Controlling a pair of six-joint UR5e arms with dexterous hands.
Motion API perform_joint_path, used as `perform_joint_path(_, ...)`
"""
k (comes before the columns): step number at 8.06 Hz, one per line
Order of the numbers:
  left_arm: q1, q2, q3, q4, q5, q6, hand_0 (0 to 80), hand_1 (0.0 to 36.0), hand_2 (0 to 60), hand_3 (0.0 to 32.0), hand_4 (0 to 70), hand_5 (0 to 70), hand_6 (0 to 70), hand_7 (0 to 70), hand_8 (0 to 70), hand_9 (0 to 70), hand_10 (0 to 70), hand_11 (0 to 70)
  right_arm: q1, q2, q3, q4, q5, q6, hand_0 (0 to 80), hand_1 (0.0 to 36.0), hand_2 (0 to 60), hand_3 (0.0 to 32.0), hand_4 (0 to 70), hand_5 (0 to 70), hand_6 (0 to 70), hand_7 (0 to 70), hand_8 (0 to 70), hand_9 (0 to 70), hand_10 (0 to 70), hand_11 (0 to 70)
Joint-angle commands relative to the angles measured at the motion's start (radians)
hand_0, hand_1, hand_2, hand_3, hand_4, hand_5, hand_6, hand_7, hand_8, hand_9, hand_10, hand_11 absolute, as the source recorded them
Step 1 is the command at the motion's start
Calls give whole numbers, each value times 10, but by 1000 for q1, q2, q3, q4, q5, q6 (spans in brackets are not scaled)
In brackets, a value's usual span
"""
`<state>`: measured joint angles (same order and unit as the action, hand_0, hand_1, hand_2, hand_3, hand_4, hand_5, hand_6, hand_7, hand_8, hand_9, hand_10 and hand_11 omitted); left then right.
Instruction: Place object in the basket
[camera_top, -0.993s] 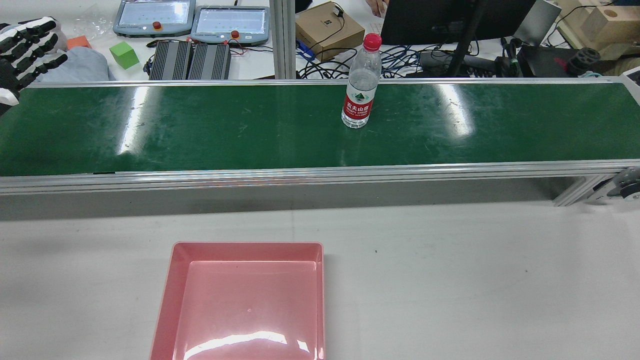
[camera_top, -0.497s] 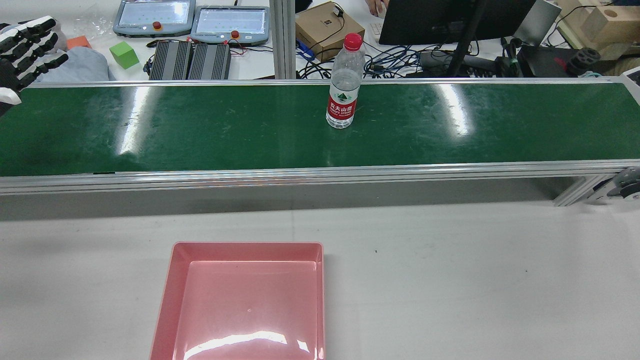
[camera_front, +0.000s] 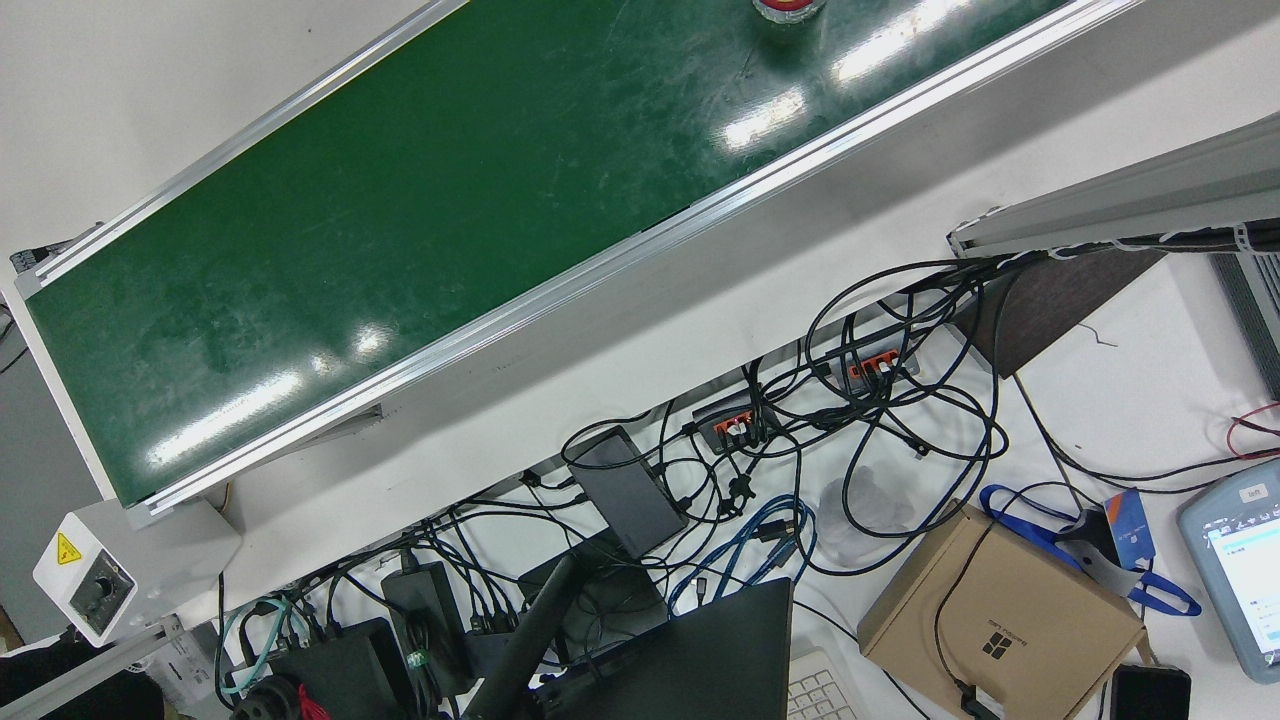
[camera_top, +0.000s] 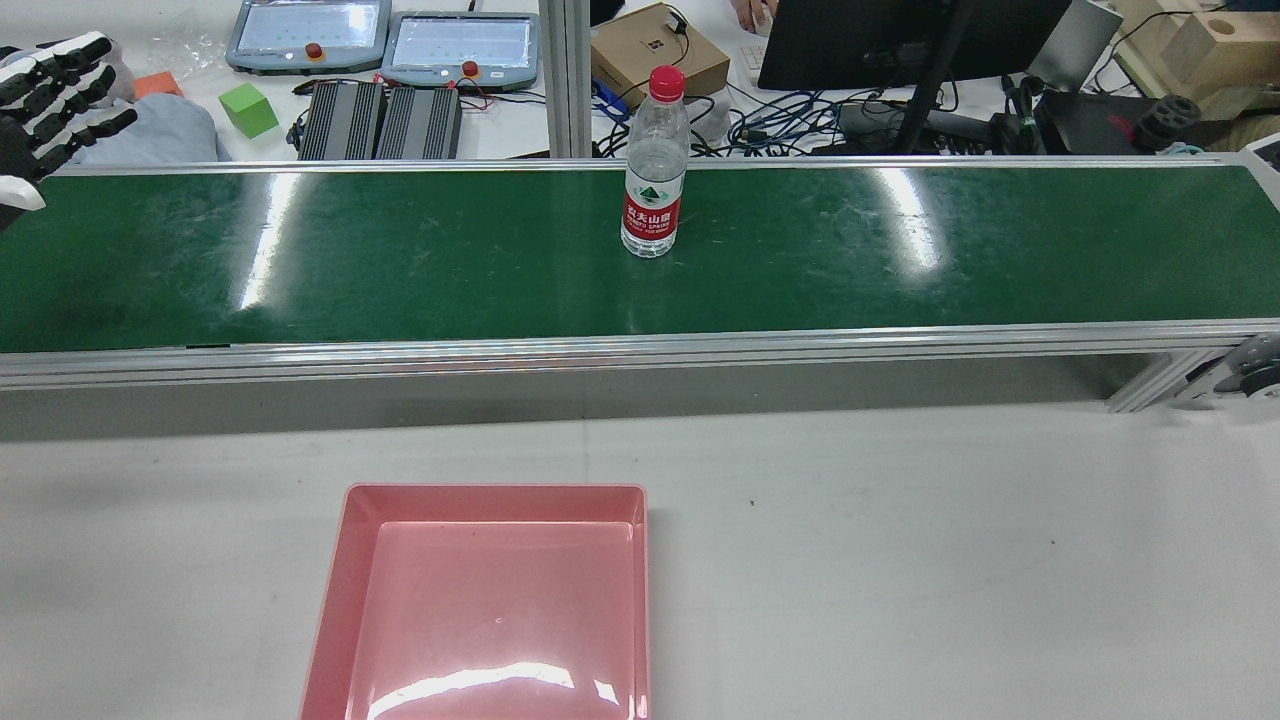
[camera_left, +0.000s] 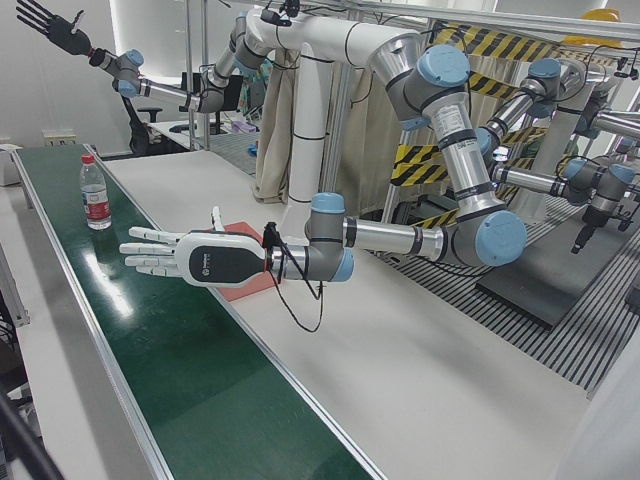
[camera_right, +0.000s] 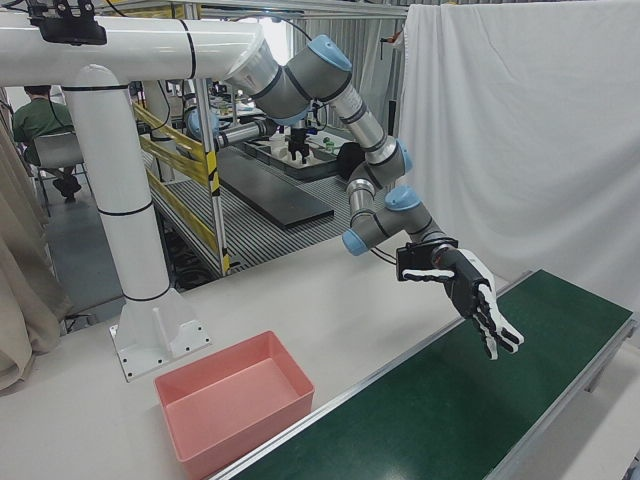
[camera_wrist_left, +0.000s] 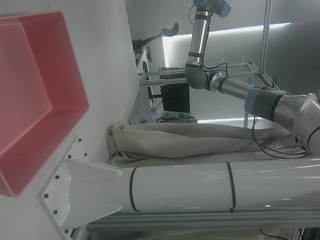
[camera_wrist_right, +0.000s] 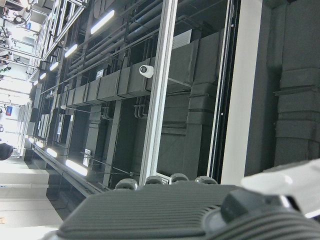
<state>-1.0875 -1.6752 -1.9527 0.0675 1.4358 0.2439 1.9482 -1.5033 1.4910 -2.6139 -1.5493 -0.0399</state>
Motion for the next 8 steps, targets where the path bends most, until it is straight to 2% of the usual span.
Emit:
perform_joint_path(1, 1, -6, 0, 0, 0, 12, 541, 163, 0, 0, 144, 97, 30, 7, 32, 12, 68, 117, 0, 0, 0, 0, 0, 0, 0, 0, 0, 0, 0, 0, 0, 0, 0, 0, 0, 0)
perform_joint_path(5, 47, -58, -6, 83, -58, 89, 540, 170, 8, 0, 141, 112, 30, 5, 33, 15, 69, 118, 0, 0, 0, 0, 0, 0, 0, 0, 0, 0, 0, 0, 0, 0, 0, 0, 0, 0)
perform_joint_path(7, 47, -109, -8, 141, -60, 92, 537, 164, 0, 0, 120, 104, 19, 0, 18, 3, 59, 105, 0, 0, 0, 0, 0, 0, 0, 0, 0, 0, 0, 0, 0, 0, 0, 0, 0, 0)
perform_joint_path(8, 87, -154, -3, 187, -63, 92, 535, 162, 0, 0, 120, 104, 21, 0, 18, 3, 59, 105, 0, 0, 0, 0, 0, 0, 0, 0, 0, 0, 0, 0, 0, 0, 0, 0, 0, 0)
